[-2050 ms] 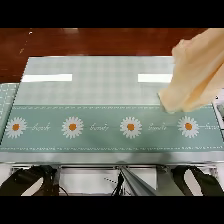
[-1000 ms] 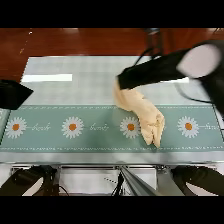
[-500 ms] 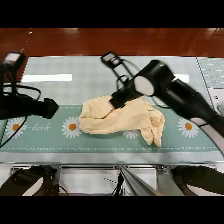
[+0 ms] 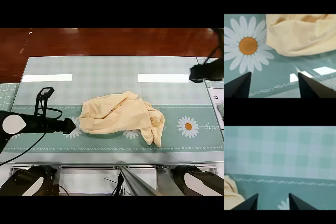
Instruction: Fold the shirts.
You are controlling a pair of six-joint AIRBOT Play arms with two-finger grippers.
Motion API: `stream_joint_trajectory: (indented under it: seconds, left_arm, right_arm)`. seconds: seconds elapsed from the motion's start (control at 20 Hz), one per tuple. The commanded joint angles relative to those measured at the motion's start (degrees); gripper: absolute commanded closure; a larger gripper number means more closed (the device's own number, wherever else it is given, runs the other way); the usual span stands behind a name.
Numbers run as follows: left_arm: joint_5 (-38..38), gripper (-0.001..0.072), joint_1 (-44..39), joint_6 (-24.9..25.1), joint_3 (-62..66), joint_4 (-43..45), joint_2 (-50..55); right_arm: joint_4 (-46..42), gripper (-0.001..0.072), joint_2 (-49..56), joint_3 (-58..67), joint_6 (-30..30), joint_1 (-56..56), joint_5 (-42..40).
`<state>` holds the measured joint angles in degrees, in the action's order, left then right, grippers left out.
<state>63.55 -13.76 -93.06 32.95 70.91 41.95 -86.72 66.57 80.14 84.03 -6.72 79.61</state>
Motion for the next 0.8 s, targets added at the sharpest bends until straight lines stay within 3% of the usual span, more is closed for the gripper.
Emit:
stream_joint_trajectory:
  seconds: [0.0,0.1,0.4,0.5,0.55,0.6,0.65,0.75]
  left_arm:
    - [-6.2,-0.0006,7.0,8.1,-5.6,-13.9,2.2]
    - [-6.1,-0.0006,9.4,13.2,-5.9,-19.2,7.6]
    - [-10.3,-0.0004,8.8,26.6,-5.7,-37.9,25.6]
    - [-11.1,0.0005,7.8,28.1,-4.9,-40.5,29.7]
    - [-11.5,0.0178,7.5,28.1,-4.3,-40.5,31.5]
    - [-11.5,0.0517,7.3,28.1,-3.6,-40.5,33.0]
    - [-11.0,0.0618,7.3,28.1,-2.9,-40.5,33.8]
    - [-10.4,0.0619,7.3,28.2,-1.6,-40.5,33.9]
  right_arm:
    - [16.6,0.0237,-0.6,-4.1,-5.9,-15.7,0.5]
    - [20.3,0.0237,-0.6,-7.5,-6.9,-19.0,-1.0]
    - [20.3,0.0237,-0.5,-16.3,-8.3,-19.9,-1.6]
    - [20.3,0.0237,-0.5,-18.2,-8.3,-19.9,-1.6]
    - [20.3,0.0237,-0.5,-19.0,-8.3,-19.9,-1.7]
    - [20.3,0.0237,-0.5,-19.7,-8.3,-19.9,-1.7]
    - [20.2,0.0237,-0.5,-20.8,-8.5,-19.9,-1.8]
    - [20.2,0.0237,-0.5,-24.6,-10.8,-19.9,-2.5]
